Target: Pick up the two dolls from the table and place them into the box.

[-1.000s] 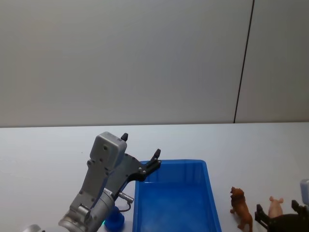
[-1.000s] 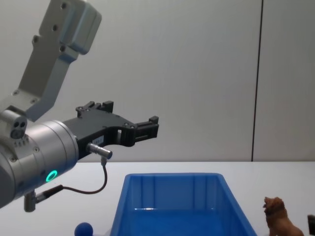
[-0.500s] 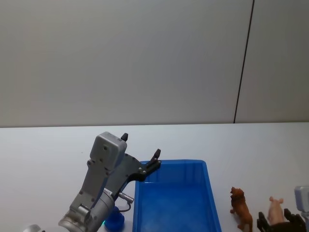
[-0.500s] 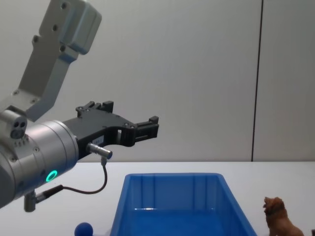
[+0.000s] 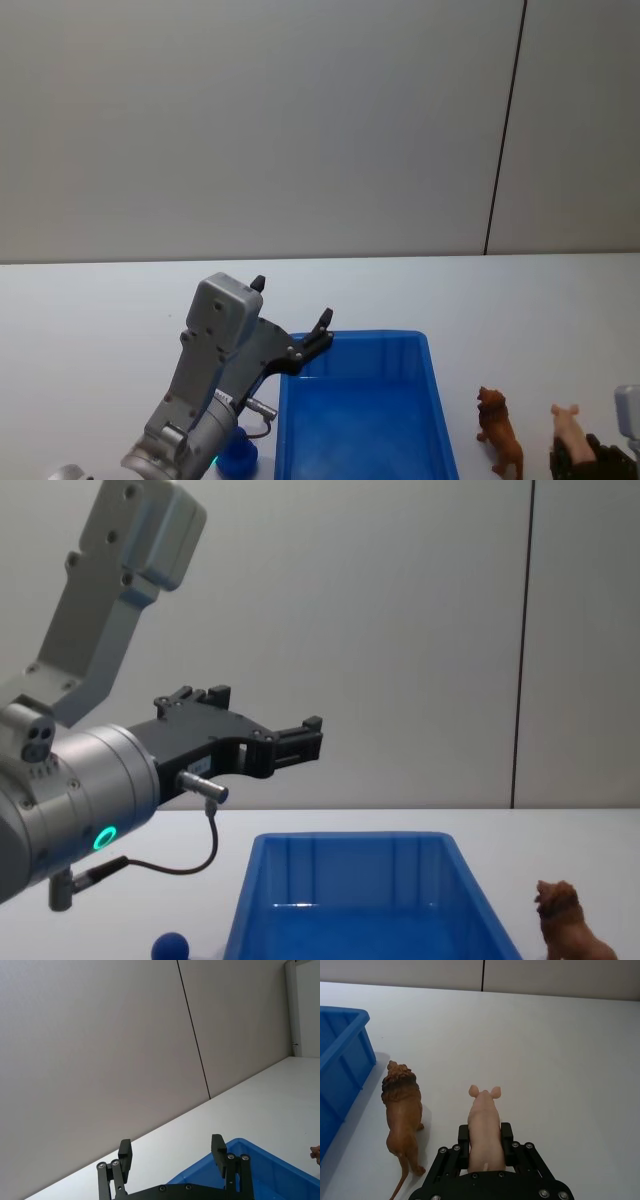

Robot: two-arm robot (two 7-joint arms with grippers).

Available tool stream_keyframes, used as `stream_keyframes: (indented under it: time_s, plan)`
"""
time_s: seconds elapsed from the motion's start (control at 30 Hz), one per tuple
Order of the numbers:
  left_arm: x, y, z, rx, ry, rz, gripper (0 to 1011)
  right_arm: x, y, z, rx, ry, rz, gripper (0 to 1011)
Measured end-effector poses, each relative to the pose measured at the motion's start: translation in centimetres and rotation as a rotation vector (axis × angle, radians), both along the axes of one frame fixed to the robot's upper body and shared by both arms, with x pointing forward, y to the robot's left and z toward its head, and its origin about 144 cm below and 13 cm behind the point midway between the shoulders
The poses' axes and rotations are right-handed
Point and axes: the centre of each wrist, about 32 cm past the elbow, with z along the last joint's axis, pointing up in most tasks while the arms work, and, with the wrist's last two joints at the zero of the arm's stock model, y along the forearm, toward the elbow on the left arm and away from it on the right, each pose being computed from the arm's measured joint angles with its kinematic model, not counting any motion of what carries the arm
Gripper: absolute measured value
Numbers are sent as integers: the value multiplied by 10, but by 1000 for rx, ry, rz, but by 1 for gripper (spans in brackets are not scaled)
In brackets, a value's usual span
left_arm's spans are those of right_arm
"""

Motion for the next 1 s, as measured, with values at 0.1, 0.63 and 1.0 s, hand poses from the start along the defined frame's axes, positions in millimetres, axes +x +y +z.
stream_keyframes:
  time_s: [0.1, 0.63, 1.0]
  plan:
    - [0, 0, 0, 0, 0, 0, 1001, -1, 0, 3, 0, -12, -3, 360]
    - [0, 0, 0, 0, 0, 0, 1001, 1, -1, 26, 24, -159, 68, 360]
    - [0, 0, 0, 0, 0, 0, 1001, 10, 5, 42, 69, -235, 211, 360]
